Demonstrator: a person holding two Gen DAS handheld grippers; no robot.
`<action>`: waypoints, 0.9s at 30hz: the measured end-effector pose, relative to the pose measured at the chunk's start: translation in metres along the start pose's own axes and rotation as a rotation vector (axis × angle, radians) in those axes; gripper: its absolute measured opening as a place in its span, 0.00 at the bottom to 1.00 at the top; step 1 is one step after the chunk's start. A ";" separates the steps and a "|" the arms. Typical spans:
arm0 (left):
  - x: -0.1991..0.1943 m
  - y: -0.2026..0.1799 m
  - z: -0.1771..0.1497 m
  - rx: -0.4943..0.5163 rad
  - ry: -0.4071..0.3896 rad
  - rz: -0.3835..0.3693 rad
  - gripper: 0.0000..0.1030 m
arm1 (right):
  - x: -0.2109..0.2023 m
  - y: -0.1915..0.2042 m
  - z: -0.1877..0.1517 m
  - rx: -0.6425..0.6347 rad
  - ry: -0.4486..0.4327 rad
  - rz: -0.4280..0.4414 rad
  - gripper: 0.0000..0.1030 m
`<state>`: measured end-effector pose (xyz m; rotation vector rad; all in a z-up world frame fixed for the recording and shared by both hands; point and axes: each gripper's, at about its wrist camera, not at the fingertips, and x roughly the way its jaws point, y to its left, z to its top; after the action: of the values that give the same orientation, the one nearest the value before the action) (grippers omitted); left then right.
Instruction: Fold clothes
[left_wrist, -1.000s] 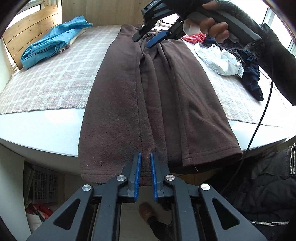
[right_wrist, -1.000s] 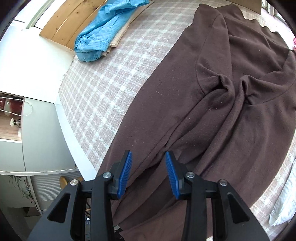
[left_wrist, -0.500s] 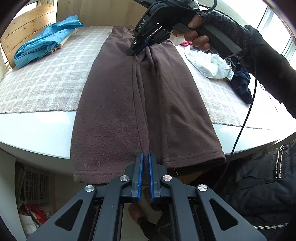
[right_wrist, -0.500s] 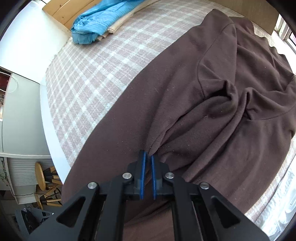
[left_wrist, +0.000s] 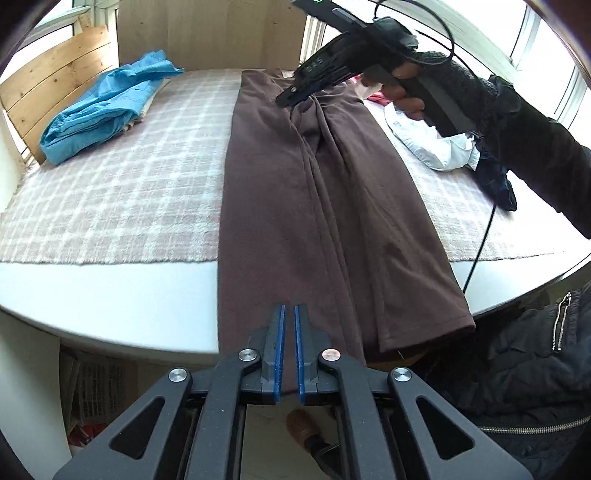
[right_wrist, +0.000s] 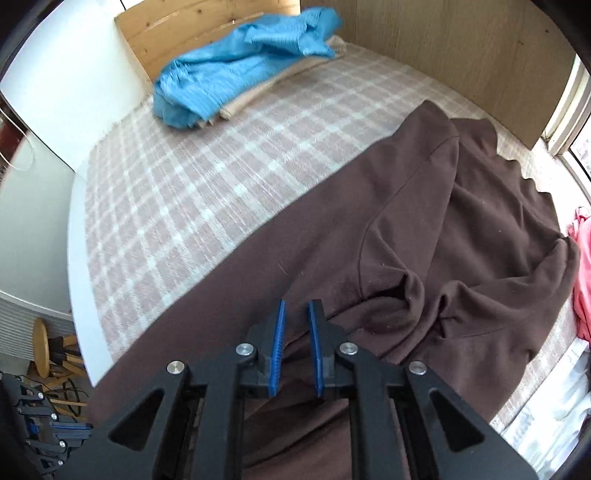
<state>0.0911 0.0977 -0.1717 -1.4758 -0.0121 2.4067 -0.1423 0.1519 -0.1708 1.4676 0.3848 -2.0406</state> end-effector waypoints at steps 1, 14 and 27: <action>0.008 0.000 0.002 0.013 0.013 -0.020 0.04 | 0.005 -0.001 -0.005 -0.022 -0.016 -0.007 0.13; -0.007 0.026 0.027 0.223 0.108 -0.116 0.09 | -0.045 0.048 -0.156 0.052 -0.019 -0.054 0.17; 0.036 0.048 0.058 0.440 0.157 -0.429 0.21 | -0.091 0.038 -0.115 0.395 -0.106 -0.207 0.22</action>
<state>0.0126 0.0713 -0.1840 -1.2922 0.2022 1.8060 -0.0114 0.2116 -0.1222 1.5877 0.0937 -2.4539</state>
